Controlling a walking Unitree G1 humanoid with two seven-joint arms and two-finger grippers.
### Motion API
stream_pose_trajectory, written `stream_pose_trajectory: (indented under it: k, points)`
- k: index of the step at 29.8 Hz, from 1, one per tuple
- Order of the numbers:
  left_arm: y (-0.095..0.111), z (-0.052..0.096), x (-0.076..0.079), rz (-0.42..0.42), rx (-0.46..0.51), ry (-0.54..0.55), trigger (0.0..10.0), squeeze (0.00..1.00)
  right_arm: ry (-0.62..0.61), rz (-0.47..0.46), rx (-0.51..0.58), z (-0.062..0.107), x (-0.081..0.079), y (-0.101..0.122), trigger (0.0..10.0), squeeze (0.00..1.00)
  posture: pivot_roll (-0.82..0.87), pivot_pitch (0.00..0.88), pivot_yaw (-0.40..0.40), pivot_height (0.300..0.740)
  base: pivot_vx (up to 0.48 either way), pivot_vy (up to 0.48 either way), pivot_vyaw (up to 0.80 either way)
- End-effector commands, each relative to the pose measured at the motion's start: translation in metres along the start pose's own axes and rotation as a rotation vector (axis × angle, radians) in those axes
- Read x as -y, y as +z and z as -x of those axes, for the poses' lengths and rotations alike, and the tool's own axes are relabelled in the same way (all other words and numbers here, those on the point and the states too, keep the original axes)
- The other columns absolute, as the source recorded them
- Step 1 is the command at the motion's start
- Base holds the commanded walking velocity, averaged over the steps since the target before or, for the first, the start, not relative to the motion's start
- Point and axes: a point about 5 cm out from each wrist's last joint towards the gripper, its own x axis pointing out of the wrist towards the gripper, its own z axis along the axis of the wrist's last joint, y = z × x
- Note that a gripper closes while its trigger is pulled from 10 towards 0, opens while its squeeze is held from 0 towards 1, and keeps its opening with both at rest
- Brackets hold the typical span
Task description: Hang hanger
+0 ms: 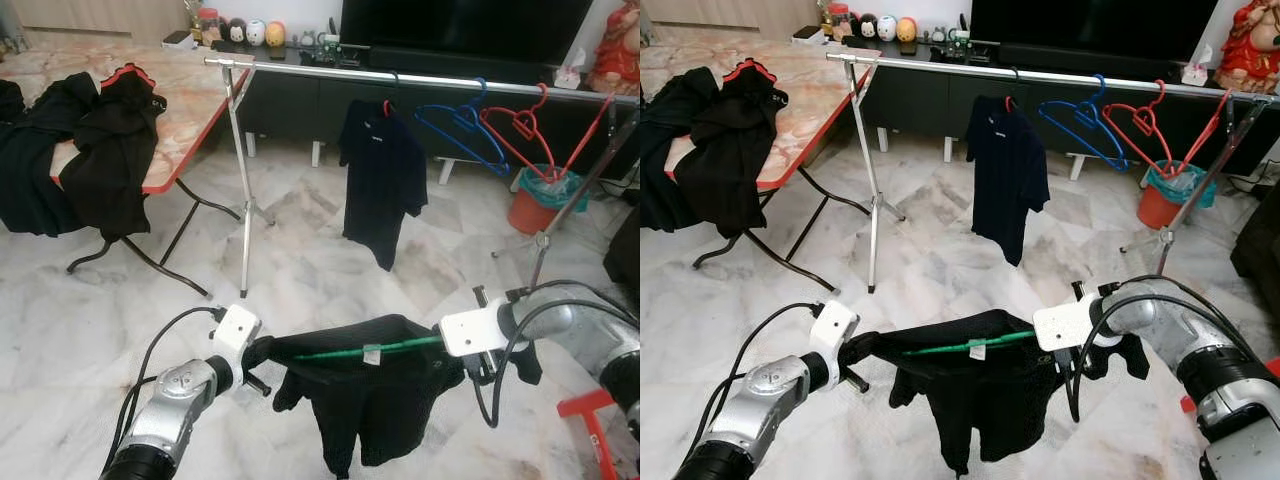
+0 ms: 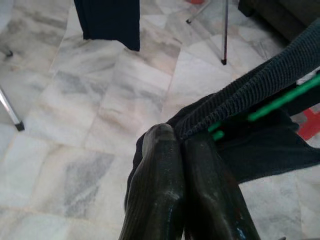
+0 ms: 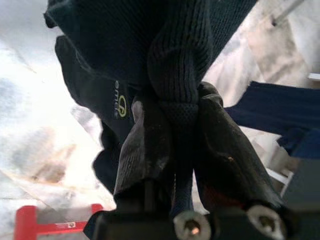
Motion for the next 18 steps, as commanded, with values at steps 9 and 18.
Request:
stream_pose_trajectory:
  k: [9,18]
  points:
    - [0.016,0.011,-0.013,-0.009,0.026,-0.003,0.0,0.0,-0.004,-0.094,-0.12,-0.026,-0.034,-0.014,0.0,0.0,0.04,0.0,-0.024,0.74,0.0,0.0,0.0]
    - [0.035,0.007,-0.011,-0.041,0.068,-0.032,0.0,0.0,-0.281,-0.328,-0.038,-0.053,-0.017,0.013,0.0,0.0,0.04,0.0,-0.013,0.74,0.0,0.0,0.0]
